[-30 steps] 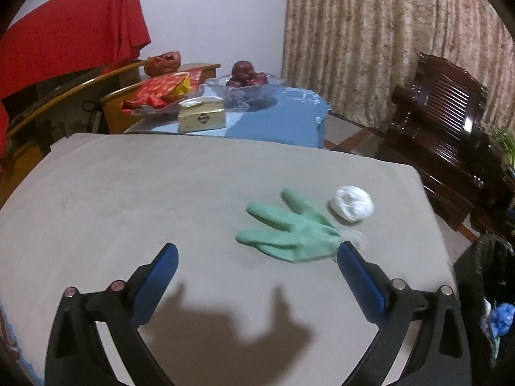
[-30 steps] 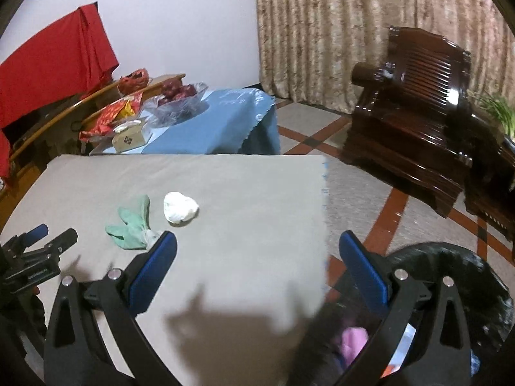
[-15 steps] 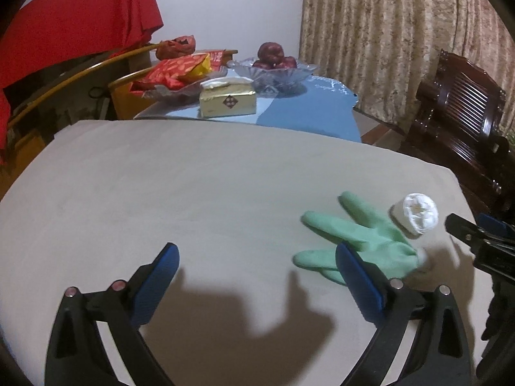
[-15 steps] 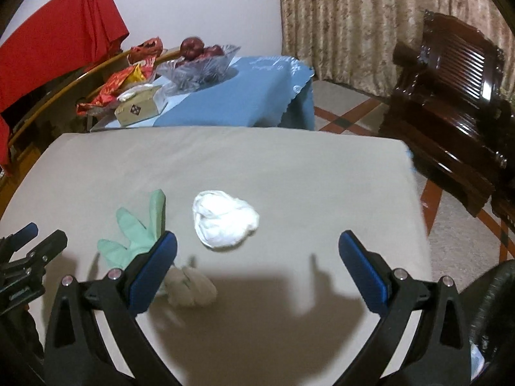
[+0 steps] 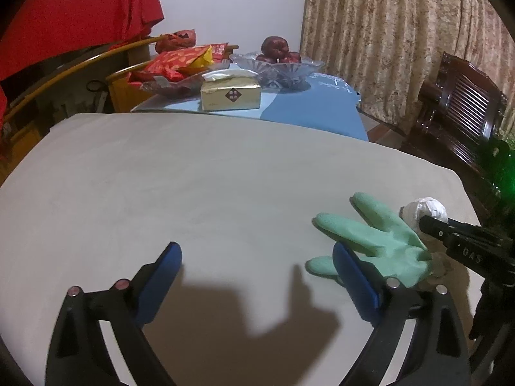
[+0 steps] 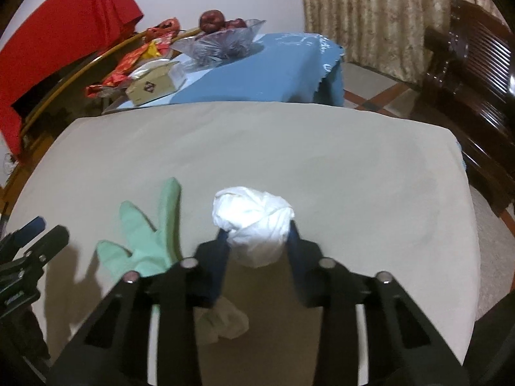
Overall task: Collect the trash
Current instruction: 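Grasp the white cloth ball with the right tool, then grasp the green rubber glove with the left tool while the right holds the white ball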
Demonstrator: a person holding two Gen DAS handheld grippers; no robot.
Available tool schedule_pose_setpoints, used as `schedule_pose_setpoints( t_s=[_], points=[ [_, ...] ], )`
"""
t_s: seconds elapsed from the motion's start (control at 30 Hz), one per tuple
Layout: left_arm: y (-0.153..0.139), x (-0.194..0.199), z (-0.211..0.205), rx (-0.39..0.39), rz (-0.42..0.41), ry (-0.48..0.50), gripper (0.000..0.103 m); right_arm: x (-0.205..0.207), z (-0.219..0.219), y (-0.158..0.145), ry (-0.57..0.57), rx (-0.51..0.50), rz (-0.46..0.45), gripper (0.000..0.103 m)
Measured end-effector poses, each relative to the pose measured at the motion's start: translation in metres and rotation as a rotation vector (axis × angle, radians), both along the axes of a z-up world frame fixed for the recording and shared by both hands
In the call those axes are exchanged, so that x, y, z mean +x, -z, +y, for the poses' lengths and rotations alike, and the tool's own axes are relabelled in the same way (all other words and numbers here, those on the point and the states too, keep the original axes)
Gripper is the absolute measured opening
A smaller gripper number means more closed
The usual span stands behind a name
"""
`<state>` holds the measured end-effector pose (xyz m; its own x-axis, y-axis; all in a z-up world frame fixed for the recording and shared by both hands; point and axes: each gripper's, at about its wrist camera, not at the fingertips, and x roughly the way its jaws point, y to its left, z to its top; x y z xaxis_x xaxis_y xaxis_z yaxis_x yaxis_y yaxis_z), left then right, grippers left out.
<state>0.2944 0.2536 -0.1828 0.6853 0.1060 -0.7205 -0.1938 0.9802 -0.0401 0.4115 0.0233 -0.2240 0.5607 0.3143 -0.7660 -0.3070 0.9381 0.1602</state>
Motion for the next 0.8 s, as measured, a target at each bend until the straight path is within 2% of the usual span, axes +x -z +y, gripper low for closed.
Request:
schedule_pose_setpoints(
  t_s=[0.33, 0.6, 0.8],
  points=[
    [0.005, 0.011, -0.046, -0.027, 0.016, 0.094, 0.092, -0.026, -0.044, -0.021, 0.090, 0.023, -0.047, 0.029],
    [0.018, 0.026, -0.078, -0.038, 0.049, 0.148, 0.092, -0.030, -0.063, -0.019, 0.121, 0.023, -0.033, 0.029],
    [0.024, 0.037, -0.084, -0.107, 0.066, 0.155, 0.092, -0.034, -0.071, -0.019, 0.130, 0.022, -0.029, 0.029]
  ],
)
